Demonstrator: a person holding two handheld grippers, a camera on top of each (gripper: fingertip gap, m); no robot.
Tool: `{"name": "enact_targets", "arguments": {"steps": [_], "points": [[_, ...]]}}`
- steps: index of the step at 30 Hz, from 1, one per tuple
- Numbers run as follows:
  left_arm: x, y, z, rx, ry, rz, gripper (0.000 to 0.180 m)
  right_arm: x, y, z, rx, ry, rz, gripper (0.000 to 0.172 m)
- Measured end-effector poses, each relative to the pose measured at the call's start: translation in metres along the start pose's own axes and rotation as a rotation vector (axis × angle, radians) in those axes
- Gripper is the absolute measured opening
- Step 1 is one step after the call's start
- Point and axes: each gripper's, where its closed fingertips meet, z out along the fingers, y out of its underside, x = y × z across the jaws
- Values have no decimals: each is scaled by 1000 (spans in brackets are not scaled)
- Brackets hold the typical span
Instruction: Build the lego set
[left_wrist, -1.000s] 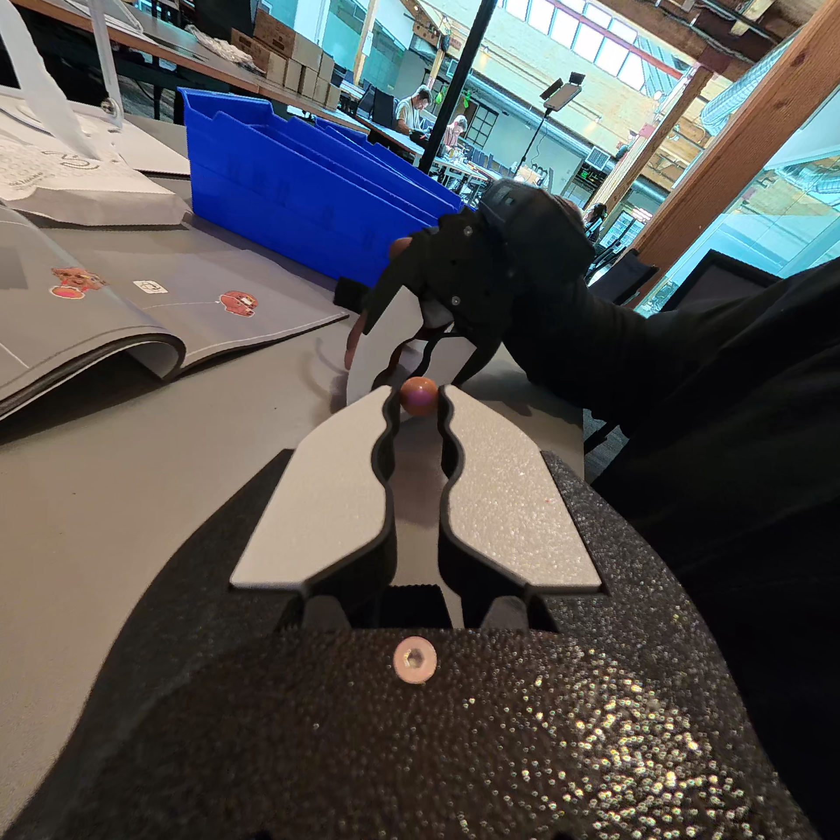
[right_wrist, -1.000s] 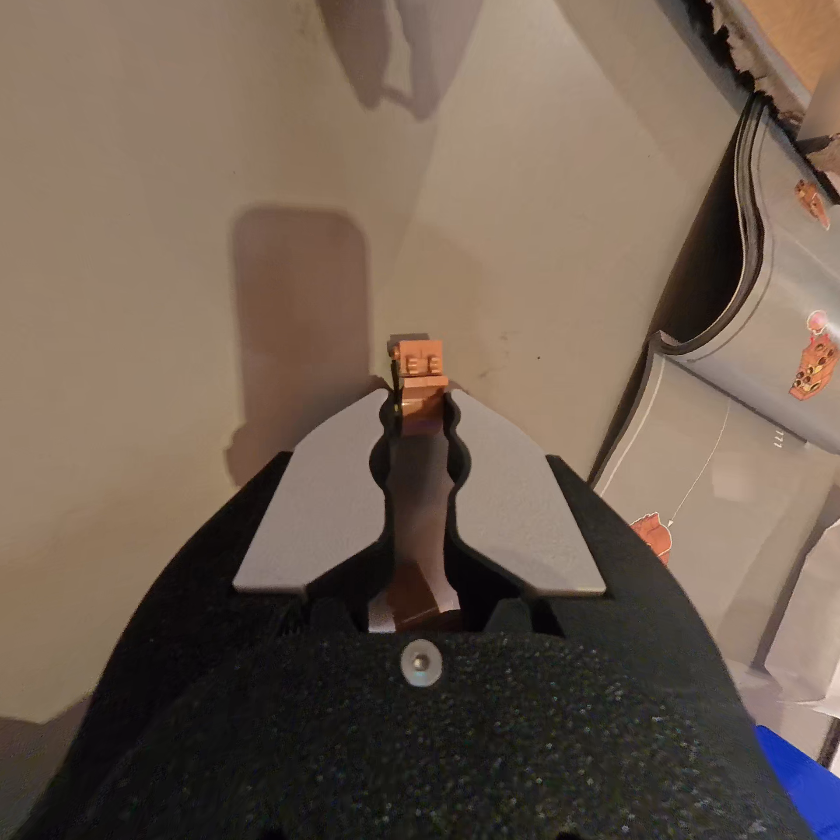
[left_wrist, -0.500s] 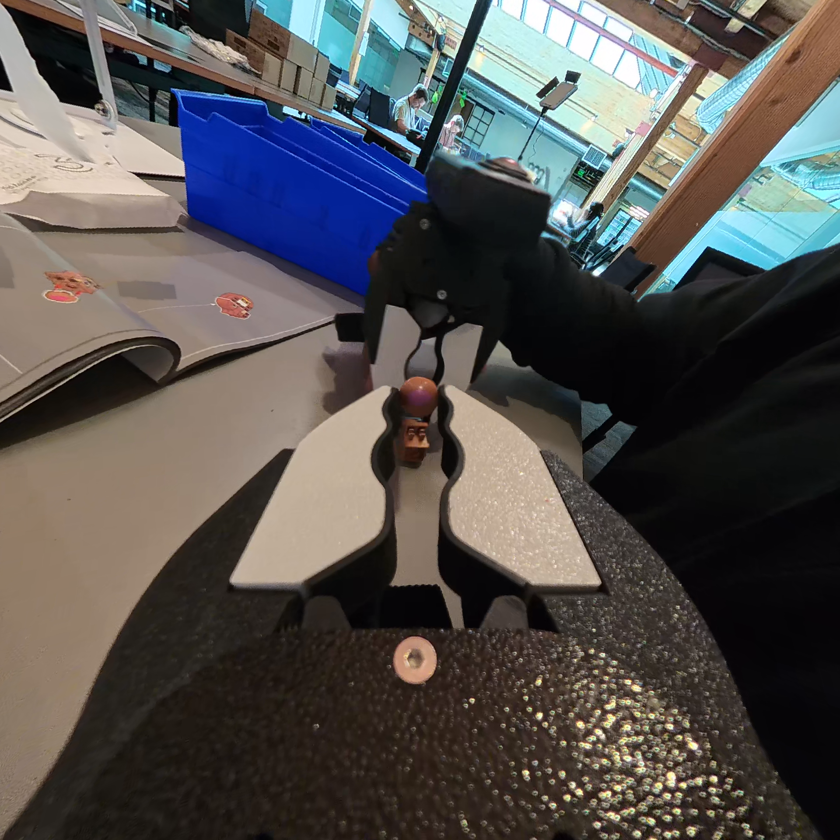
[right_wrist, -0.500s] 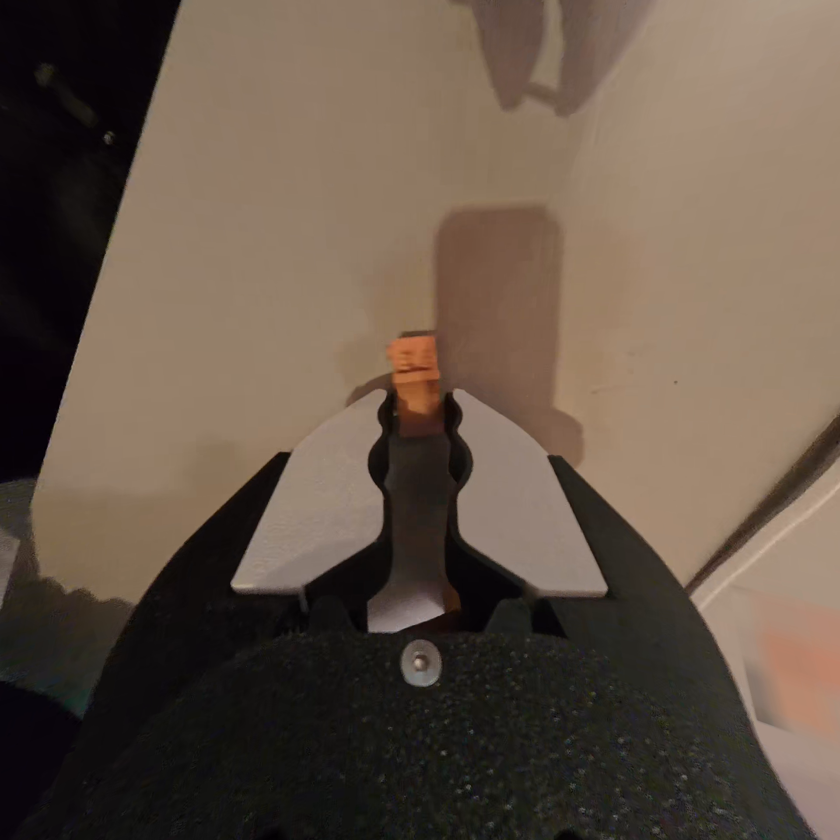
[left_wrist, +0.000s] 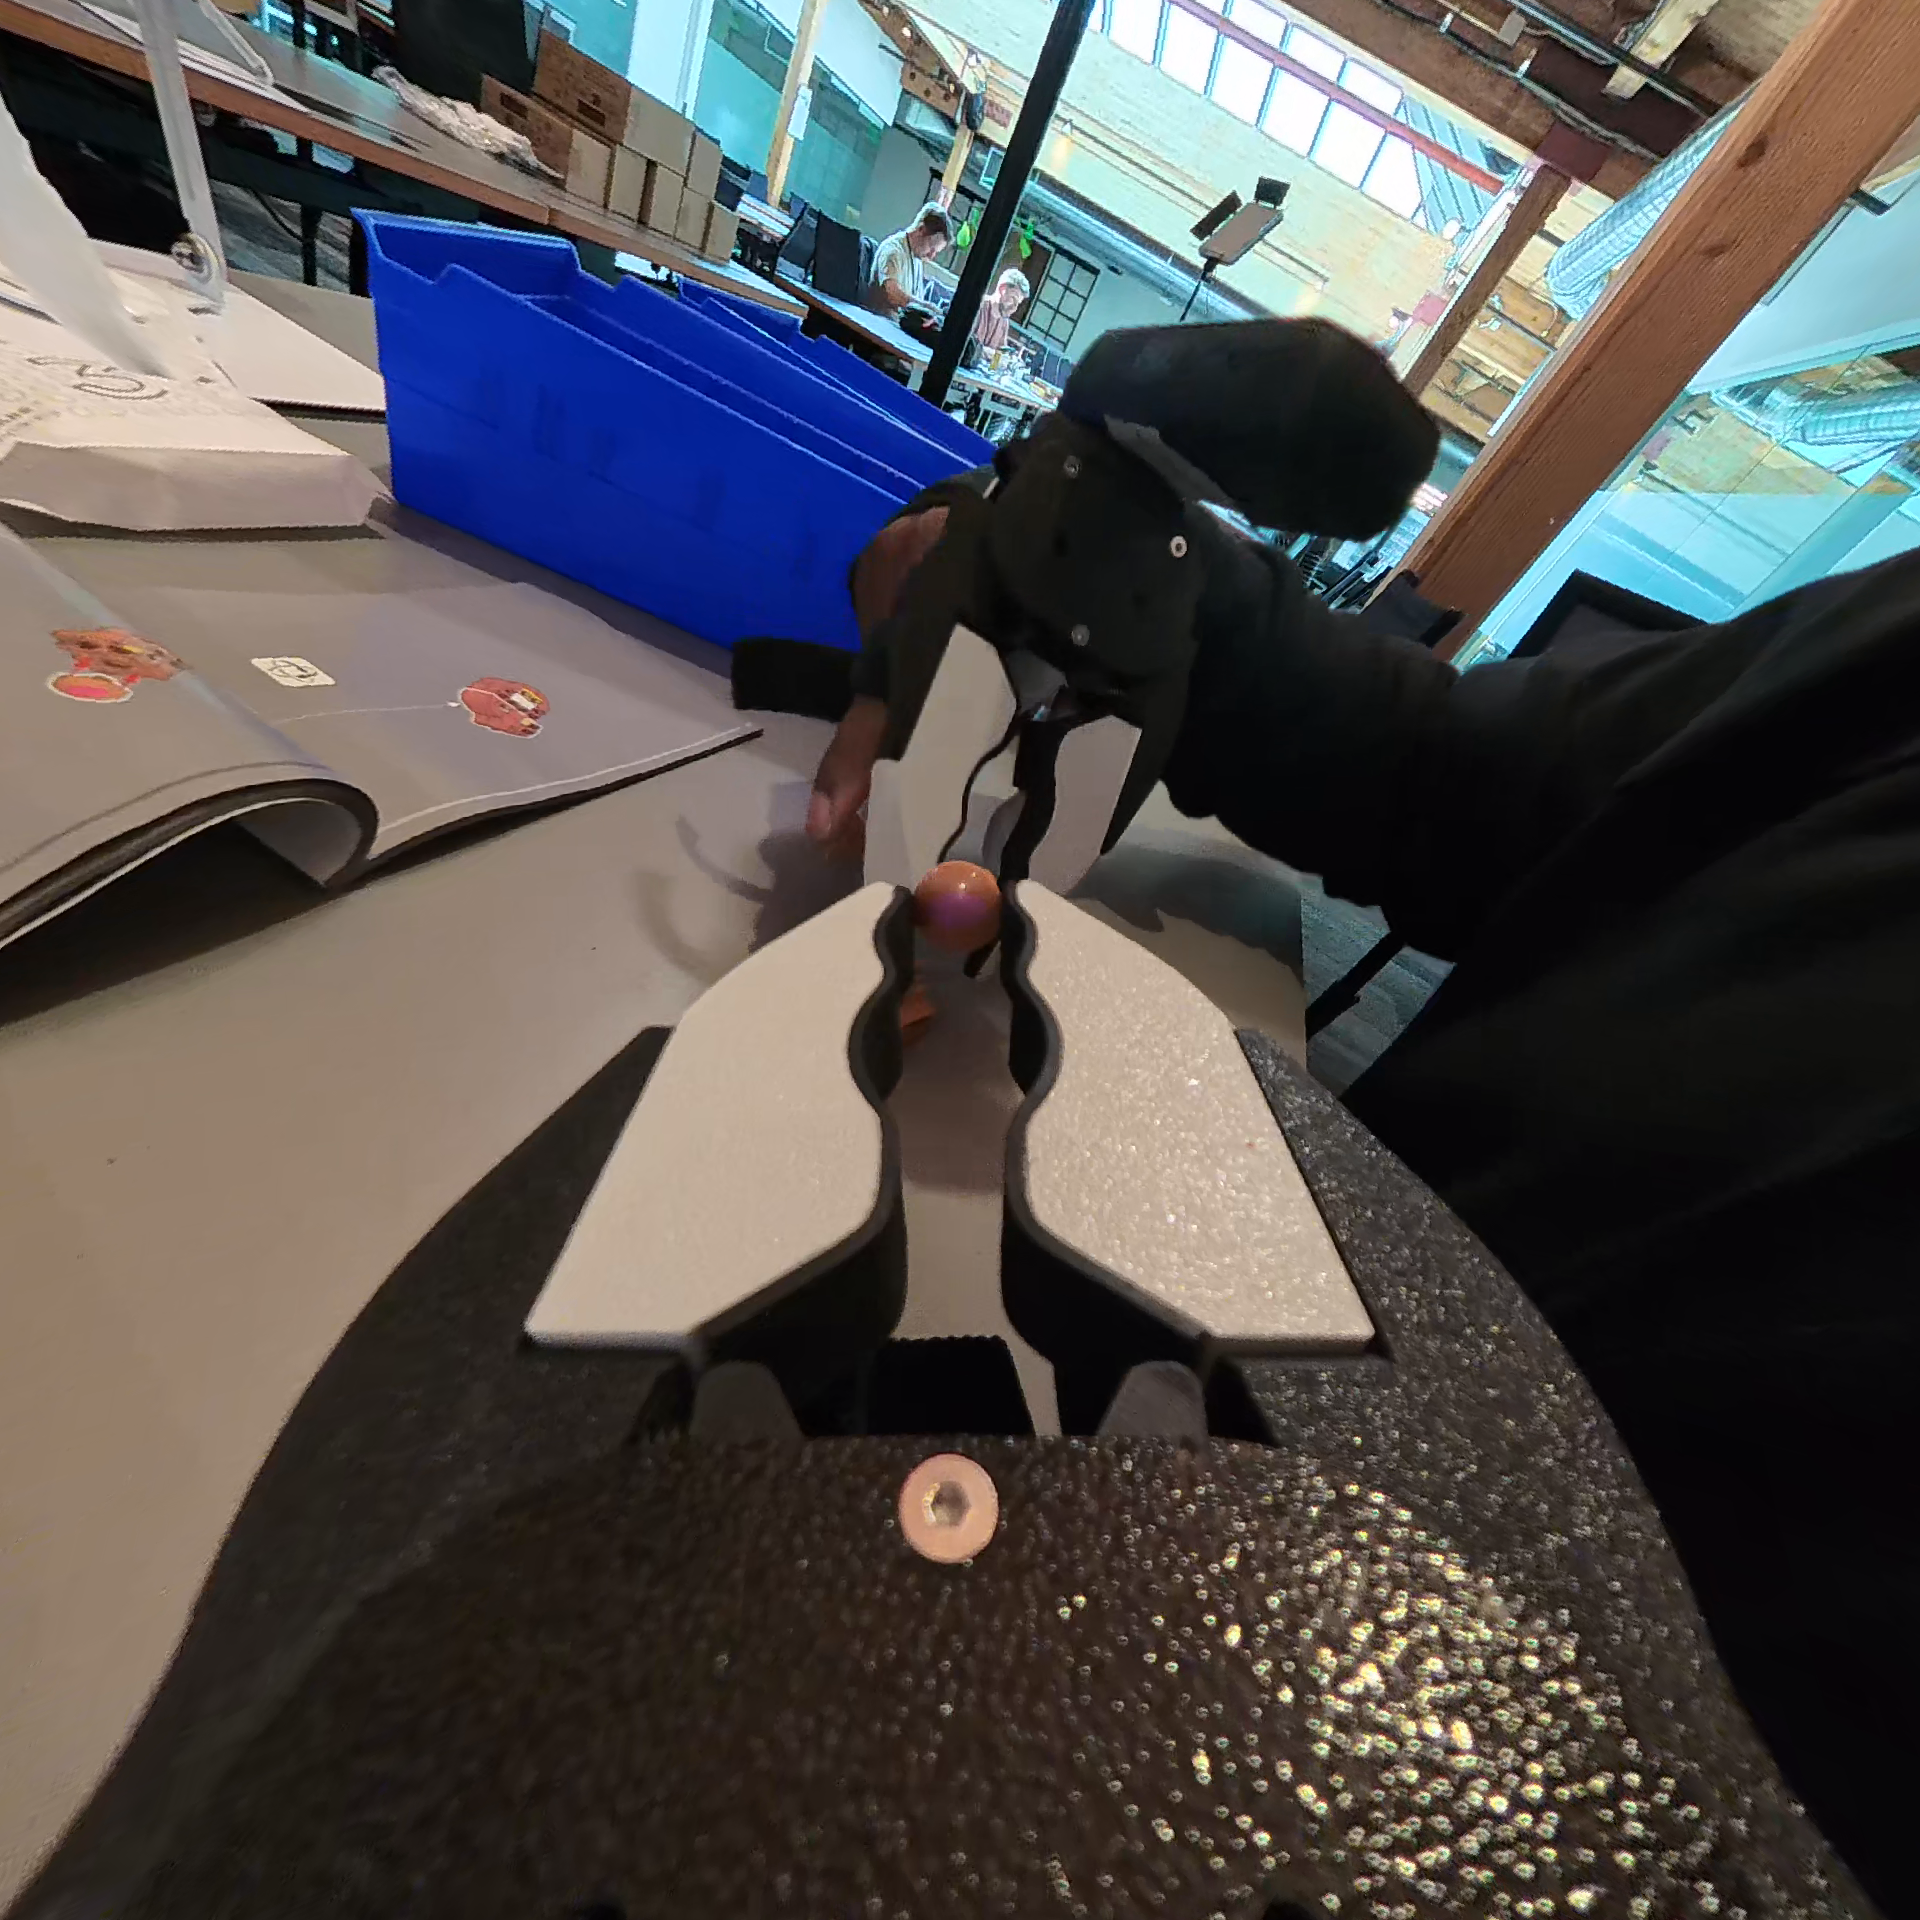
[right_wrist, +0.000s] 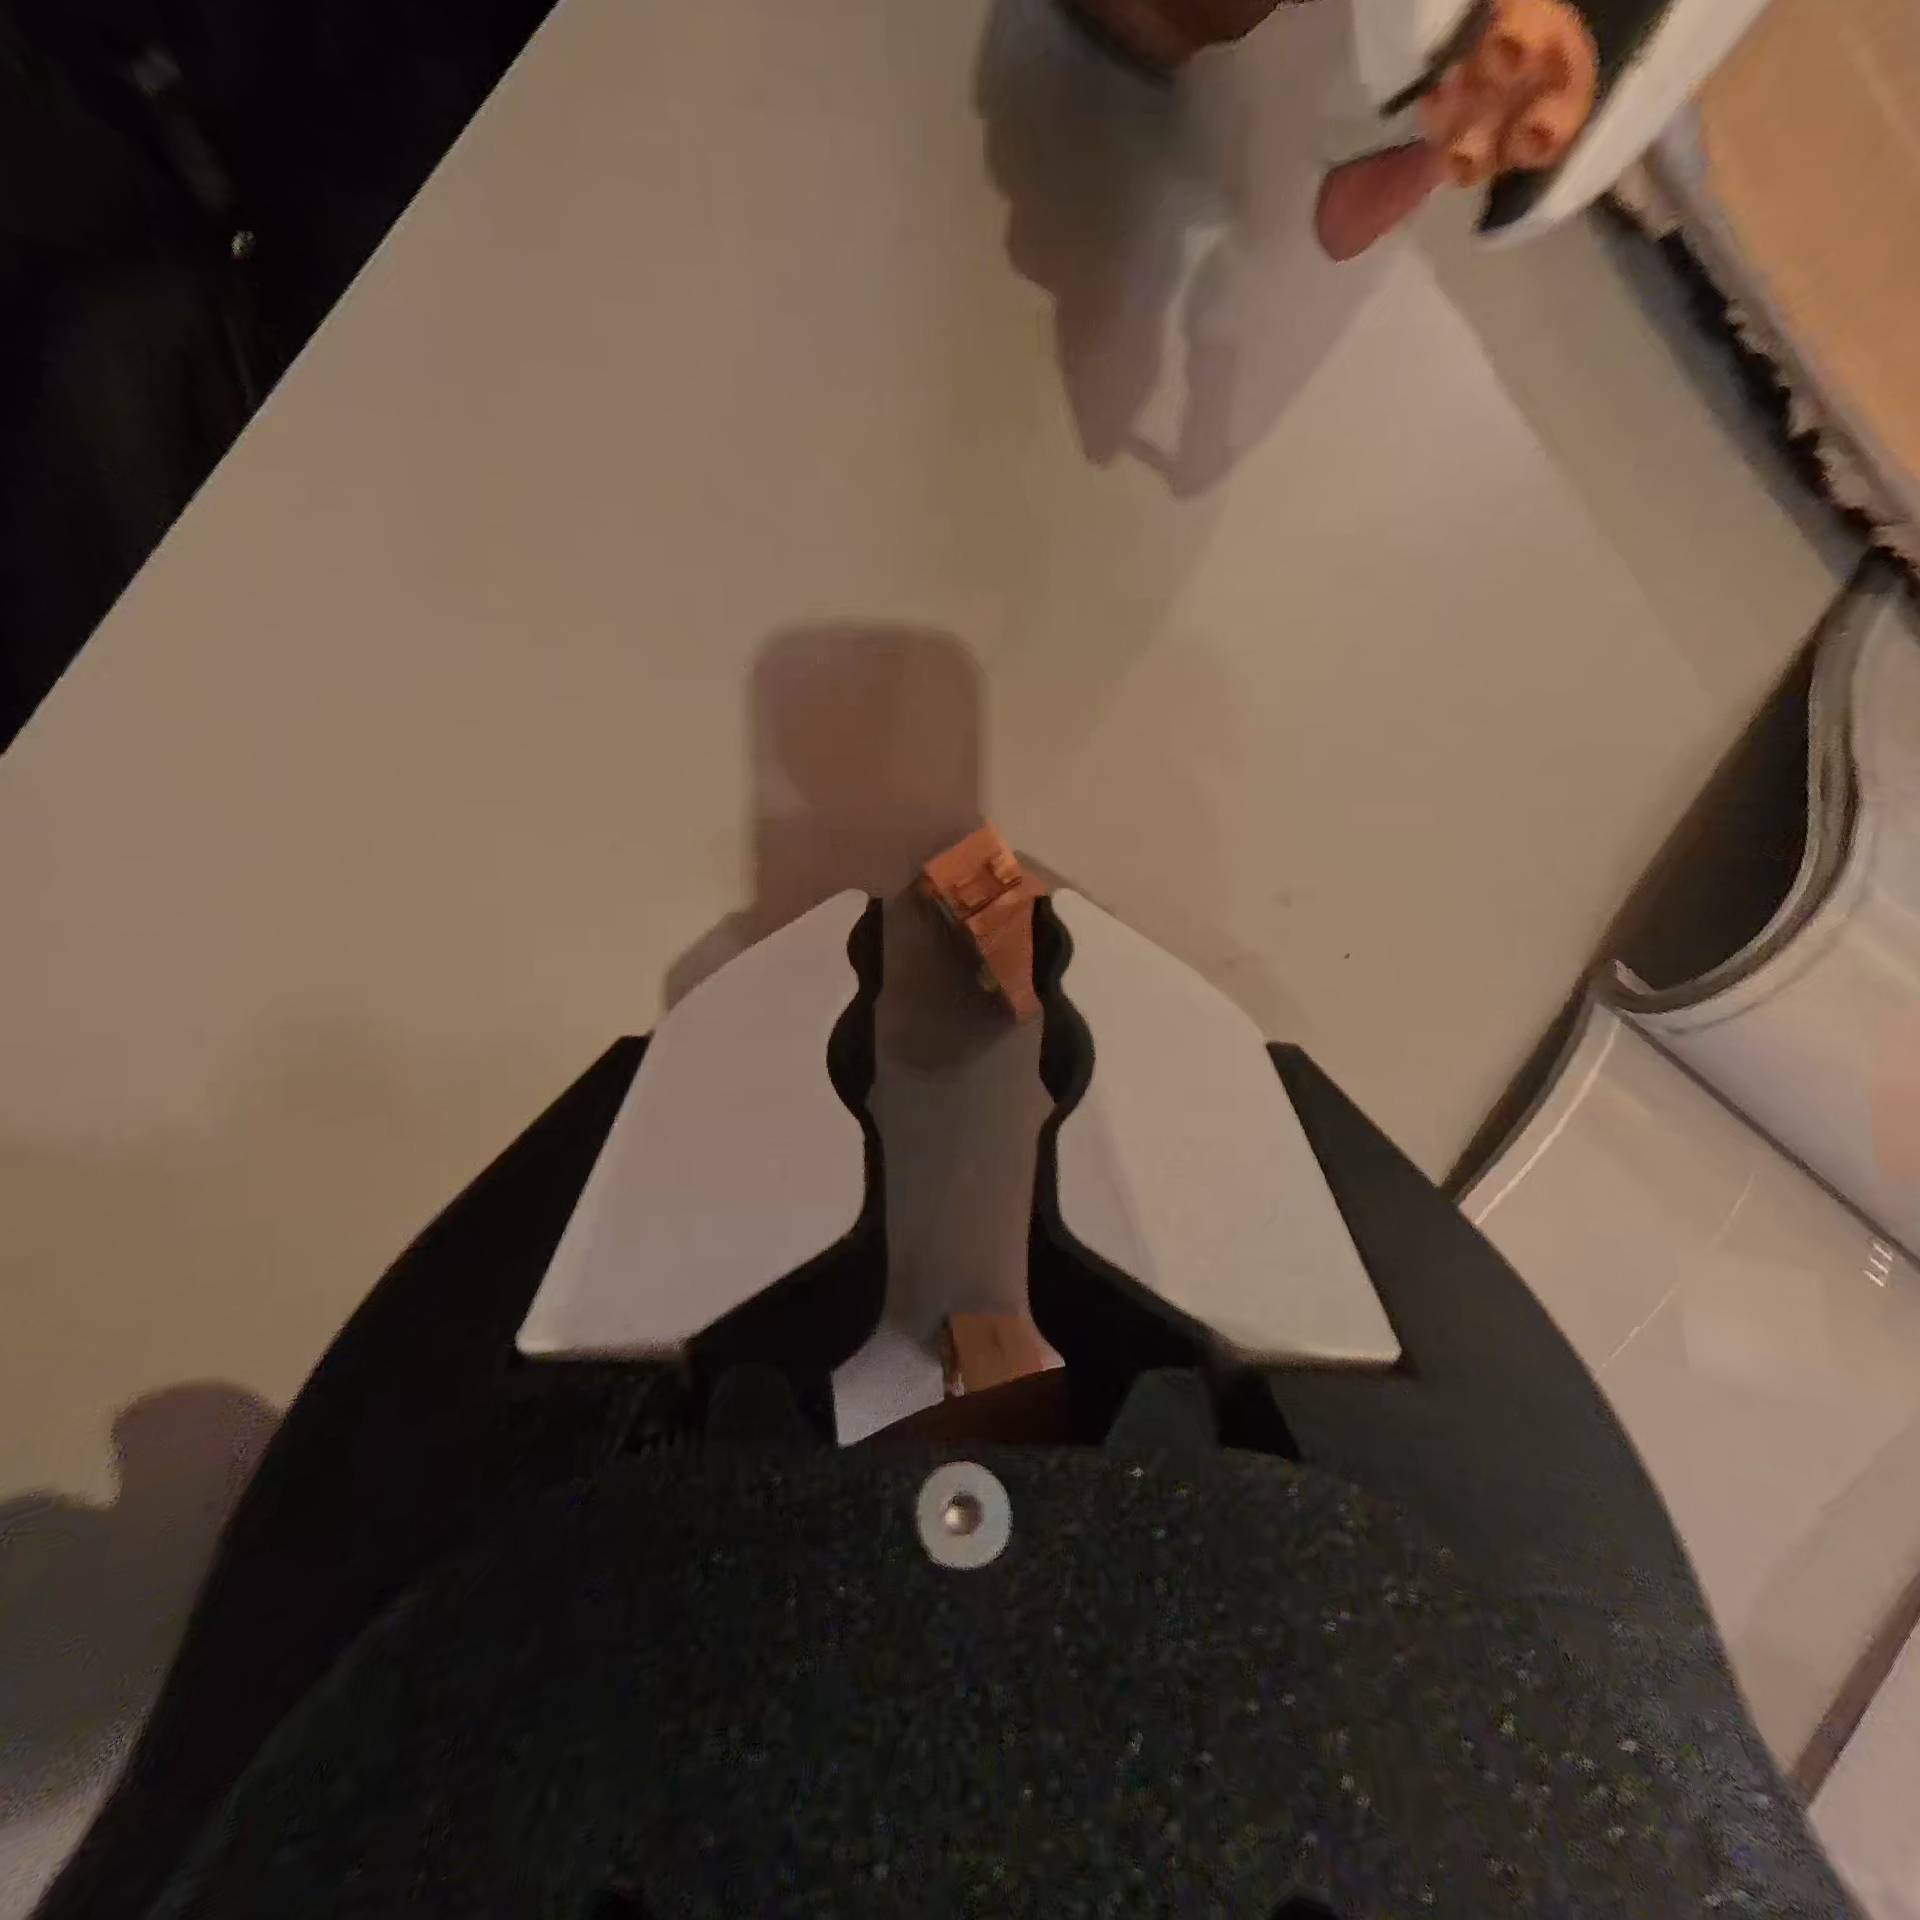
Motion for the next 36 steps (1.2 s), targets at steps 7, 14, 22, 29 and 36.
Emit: {"name": "enact_targets", "arguments": {"steps": [7,14,22,29,36], "points": [[-5,0,-2,7,-24,-5,15,6,4,13,-110,-164,-57,19],[-1,0,-1,5,-8,-1,15,-17,-2,13,-175,-671,192,18],[2,0,-2,11,9,-3,15,24,-5,14,-54,-455,262,41],[3,3,0,-7,11,5,15,10,18,2,-136,-46,84,37],[-4,7,1,-24,-28,-6,15,-1,20,15,-185,80,-6,33]]}}
